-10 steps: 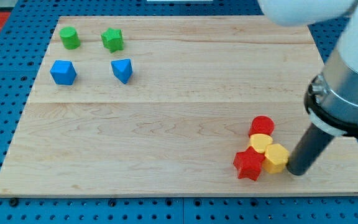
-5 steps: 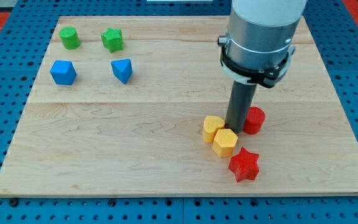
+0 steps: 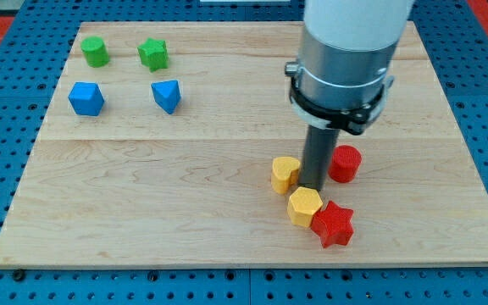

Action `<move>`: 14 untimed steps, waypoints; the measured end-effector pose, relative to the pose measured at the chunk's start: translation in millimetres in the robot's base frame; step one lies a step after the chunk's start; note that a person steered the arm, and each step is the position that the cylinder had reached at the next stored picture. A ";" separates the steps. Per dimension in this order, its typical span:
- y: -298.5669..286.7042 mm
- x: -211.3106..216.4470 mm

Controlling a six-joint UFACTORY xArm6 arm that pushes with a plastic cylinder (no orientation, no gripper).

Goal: Drag the heart right to the green star

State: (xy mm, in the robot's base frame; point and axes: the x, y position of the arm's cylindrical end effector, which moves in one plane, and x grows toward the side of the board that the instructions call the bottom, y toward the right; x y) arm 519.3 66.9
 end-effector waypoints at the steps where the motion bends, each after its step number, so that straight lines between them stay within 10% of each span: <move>1: -39.6 -31.9; 5: -129.3 -83.2; 11: -58.1 -233.0; 14: -58.2 -199.9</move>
State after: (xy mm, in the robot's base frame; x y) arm 319.4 8.7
